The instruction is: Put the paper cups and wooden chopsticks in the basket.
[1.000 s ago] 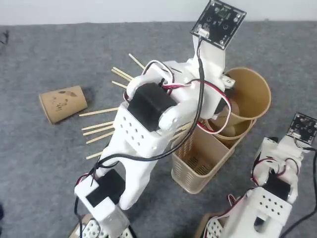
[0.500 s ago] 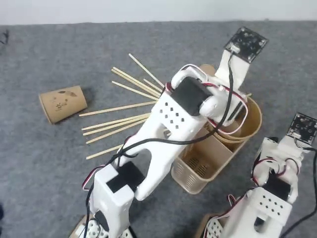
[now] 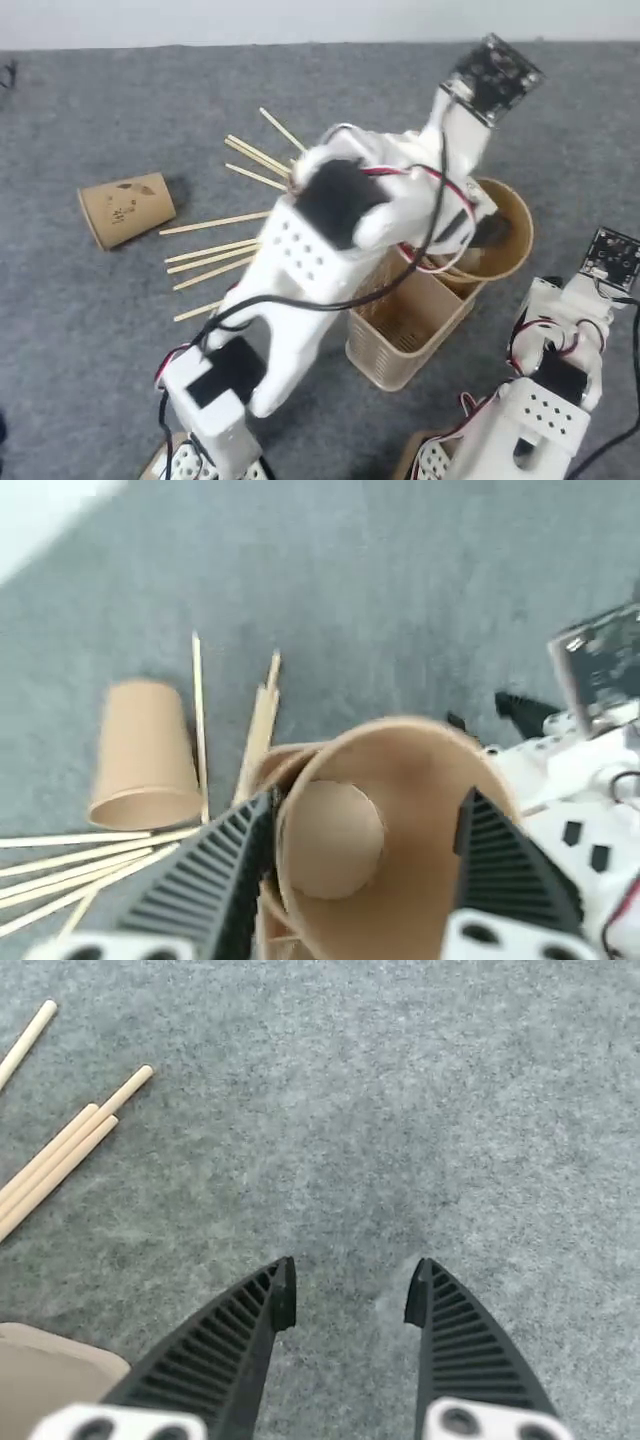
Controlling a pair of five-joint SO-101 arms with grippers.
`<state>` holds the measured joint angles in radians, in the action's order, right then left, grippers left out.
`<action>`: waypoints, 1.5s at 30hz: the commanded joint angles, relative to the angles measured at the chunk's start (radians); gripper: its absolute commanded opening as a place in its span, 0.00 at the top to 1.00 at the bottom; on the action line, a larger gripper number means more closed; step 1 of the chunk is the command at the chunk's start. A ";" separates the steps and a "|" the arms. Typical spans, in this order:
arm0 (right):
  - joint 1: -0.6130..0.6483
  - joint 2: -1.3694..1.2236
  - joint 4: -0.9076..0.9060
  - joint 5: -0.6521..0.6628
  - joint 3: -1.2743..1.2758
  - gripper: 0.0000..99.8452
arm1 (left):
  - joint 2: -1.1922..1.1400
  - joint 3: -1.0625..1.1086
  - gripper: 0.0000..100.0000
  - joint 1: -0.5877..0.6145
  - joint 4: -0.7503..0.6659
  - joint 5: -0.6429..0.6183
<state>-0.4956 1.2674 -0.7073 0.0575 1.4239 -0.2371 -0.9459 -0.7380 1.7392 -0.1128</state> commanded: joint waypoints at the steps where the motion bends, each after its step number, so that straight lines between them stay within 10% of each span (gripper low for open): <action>1: 0.012 0.016 0.024 0.014 -0.009 0.81 | 0.038 -0.033 0.72 0.005 0.012 0.009; 12: 0.012 0.016 0.024 0.014 -0.009 0.81 | 0.011 -0.031 0.73 -0.008 -0.020 0.014; 19: 0.012 0.016 0.024 0.014 -0.008 0.81 | -0.101 0.044 0.99 -0.025 -0.118 0.074; 37: 0.012 0.016 0.025 0.014 -0.008 0.81 | -0.048 -0.262 0.99 -0.014 -0.066 0.078; 45: 0.012 0.016 0.025 0.014 -0.008 0.81 | 0.118 -0.355 0.99 0.456 0.017 0.089</action>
<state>-0.4956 1.2674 -0.7073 0.0575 1.4239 -0.2202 -1.2666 -0.5432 1.7346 -0.0437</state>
